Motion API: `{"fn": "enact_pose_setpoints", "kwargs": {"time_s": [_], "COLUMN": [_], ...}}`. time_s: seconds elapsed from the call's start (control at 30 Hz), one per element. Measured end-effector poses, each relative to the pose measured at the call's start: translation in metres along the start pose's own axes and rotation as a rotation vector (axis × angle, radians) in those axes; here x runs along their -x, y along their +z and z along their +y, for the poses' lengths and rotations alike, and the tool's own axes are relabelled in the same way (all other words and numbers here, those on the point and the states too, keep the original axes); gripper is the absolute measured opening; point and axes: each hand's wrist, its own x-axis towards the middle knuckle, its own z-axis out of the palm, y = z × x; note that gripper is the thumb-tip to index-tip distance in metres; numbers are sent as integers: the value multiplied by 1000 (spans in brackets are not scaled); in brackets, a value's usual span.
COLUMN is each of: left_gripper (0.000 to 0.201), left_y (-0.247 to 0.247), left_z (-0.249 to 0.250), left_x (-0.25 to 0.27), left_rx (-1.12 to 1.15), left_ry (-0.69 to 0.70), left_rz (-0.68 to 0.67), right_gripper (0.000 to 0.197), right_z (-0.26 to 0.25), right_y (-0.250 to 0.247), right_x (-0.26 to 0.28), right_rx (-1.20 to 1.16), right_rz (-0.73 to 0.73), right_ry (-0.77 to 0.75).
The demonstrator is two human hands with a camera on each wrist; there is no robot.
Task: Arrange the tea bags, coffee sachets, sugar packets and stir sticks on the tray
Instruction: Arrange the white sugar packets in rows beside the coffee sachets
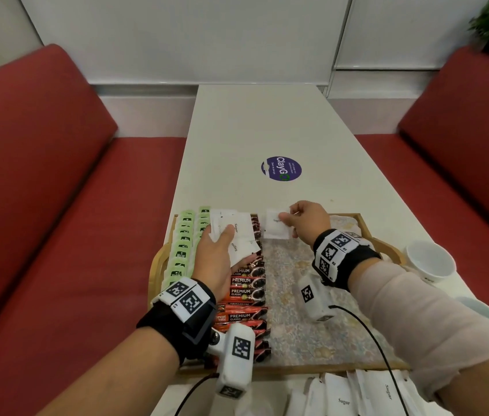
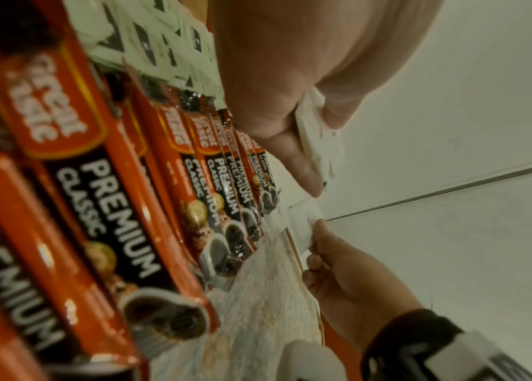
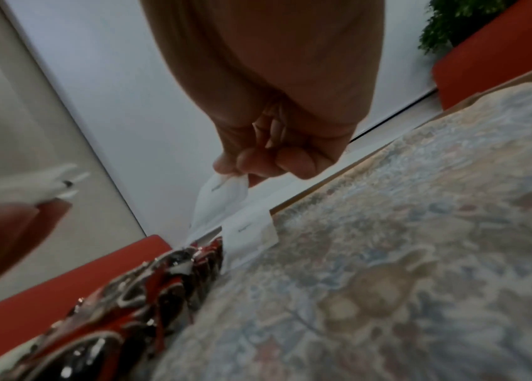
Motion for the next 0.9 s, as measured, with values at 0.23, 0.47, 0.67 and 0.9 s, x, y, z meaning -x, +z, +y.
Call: {"fn": "enact_pose_setpoints", "kwargs": {"time_s": [0.23,0.47,0.67,0.9], "left_gripper": [34,31,29,27], "left_y": [-7,-9,-9,-8], "left_z": [1,-1,-1,-2], "left_x": [-3,-5,-5,-5], "left_rx": [8,19,-6,9], "left_ry": [-26,-43,-34,-33], "left_rz": [1,-13,-22,-27], "right_gripper": [26,25,25,24], "right_z": [3,5,6,13], "right_y": [9,21,25,26], "right_x": [-10,-16,-20,-24], "right_rx": [132,5,63,84], "right_rz": [-82,-92,-64,-54], "right_ry": [63,170,163,137]}}
